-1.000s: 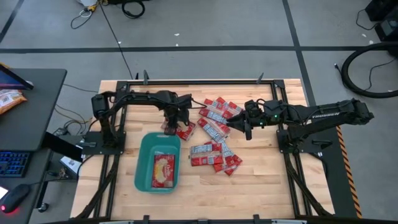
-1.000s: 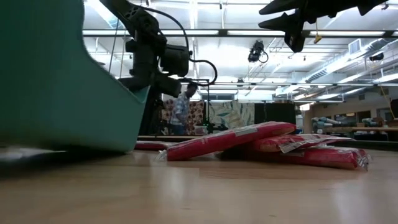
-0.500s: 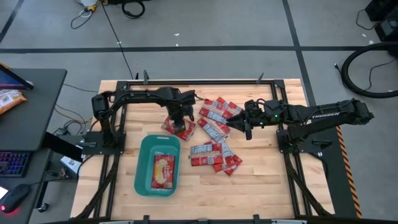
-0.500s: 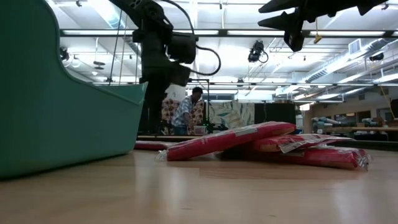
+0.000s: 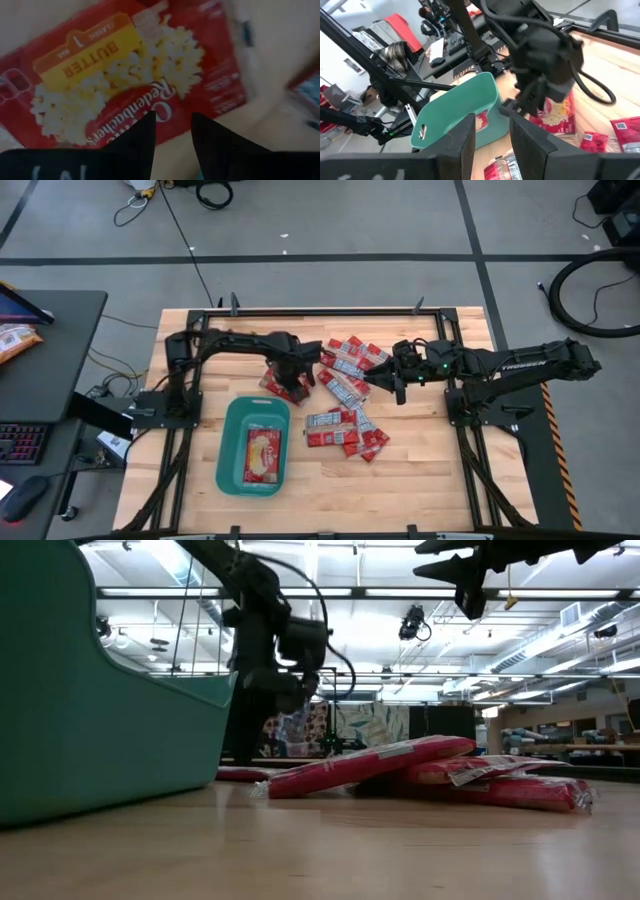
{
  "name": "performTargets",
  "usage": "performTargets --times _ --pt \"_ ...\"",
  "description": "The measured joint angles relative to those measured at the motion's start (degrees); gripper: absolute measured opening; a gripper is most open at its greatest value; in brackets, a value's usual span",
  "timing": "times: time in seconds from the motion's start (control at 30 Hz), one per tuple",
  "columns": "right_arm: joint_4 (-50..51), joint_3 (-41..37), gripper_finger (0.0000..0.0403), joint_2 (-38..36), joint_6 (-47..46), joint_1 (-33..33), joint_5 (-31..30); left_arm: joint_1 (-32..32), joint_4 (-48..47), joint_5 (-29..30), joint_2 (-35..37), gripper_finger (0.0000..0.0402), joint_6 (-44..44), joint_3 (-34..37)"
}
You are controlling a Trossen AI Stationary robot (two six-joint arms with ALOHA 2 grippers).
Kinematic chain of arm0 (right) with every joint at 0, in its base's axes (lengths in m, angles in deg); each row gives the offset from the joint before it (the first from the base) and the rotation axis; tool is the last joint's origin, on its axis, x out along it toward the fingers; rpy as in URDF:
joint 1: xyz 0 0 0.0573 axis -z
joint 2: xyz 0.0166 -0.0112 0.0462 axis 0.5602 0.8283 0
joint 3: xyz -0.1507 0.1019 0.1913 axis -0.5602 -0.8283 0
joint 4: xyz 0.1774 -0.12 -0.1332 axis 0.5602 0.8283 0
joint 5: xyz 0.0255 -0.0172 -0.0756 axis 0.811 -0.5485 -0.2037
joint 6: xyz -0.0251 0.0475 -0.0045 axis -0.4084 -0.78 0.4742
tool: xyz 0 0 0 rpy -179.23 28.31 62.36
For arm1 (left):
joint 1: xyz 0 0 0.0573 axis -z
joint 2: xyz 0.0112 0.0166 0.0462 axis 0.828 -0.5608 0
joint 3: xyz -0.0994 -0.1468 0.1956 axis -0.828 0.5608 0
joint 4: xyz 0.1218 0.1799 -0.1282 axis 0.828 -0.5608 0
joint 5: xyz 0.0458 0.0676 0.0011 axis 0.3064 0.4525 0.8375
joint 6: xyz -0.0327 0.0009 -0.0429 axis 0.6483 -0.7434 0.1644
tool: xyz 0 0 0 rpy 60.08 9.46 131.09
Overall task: Sort popcorn bags into baskets
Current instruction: Put the red popcorn bag into the green bin
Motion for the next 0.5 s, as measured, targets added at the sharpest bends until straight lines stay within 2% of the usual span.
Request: performTargets --times 0.17,0.4,0.5 --pt "-0.2 0.0 0.0125 0.0 -0.1 0.0 0.6 -1.2 0.2 2.9 -1.4 0.0128 -0.6 -0.1" --pt "-0.1 0.0 0.0125 0.0 -0.4 0.0 0.7 -3.8 0.8 12.2 -1.4 0.0128 -3.8 -0.1" --pt "0.0 0.0 0.0125 0.0 -0.8 0.0 0.7 -5.5 1.8 12.3 -1.1 0.0128 -4.0 0.0"
